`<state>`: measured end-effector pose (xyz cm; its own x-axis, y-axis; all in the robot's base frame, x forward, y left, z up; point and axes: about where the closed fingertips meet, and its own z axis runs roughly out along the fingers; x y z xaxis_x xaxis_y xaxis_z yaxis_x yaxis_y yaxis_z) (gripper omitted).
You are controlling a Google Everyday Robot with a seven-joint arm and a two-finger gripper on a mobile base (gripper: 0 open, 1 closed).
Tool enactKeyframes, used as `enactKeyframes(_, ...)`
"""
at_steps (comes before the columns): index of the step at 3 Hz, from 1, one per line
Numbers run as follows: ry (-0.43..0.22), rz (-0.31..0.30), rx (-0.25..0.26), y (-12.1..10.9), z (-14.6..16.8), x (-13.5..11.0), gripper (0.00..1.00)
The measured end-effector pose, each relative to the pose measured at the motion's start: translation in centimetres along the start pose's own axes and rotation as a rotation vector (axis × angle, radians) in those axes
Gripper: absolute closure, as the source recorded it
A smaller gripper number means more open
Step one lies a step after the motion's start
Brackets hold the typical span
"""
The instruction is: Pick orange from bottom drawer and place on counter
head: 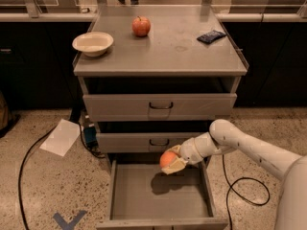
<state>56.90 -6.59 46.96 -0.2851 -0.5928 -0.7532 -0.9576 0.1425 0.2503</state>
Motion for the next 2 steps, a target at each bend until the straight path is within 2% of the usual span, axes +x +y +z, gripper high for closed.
enactKeyframes(1,0.0,0.0,0.0,0.0,0.0,0.0,1.0)
enactKeyframes(2,-0.024,-0.021,-0.033,0.6,-2.3,-3.3,1.0)
